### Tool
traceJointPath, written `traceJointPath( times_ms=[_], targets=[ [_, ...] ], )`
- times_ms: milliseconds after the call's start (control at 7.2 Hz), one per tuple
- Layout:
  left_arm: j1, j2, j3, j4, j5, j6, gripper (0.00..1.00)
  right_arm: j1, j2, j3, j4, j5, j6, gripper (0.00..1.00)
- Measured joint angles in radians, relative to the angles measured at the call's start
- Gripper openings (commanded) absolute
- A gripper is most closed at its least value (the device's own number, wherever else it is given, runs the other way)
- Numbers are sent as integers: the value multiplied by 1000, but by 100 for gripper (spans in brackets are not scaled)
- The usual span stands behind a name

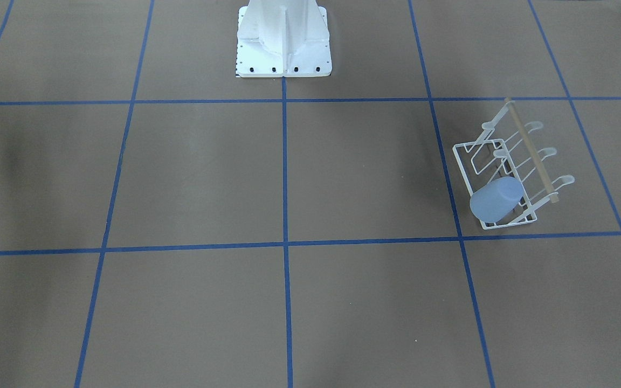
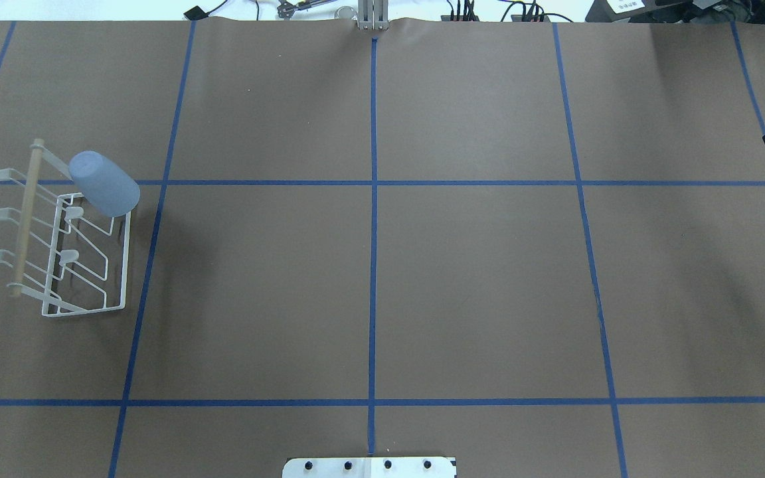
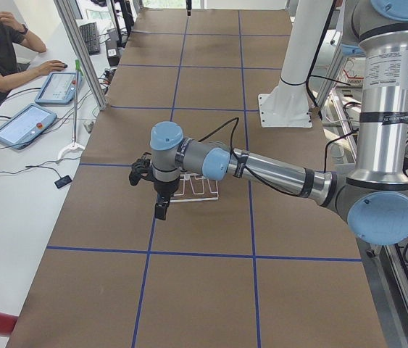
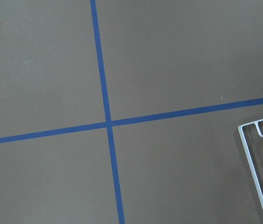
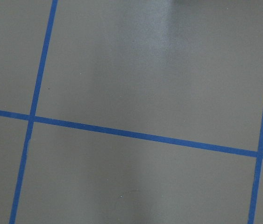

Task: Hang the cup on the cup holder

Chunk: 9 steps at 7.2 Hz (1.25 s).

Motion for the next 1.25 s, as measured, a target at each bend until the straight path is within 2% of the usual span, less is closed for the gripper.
traceJointPath(
  times_ms=[694,1250],
  targets=[
    [2,-7,12,5,-101,-23,99,3,-19,1,6,0,-28,100],
    [3,-26,12,0,-108,-34,99,28,-44,-1,8,0,-29,100]
  ],
)
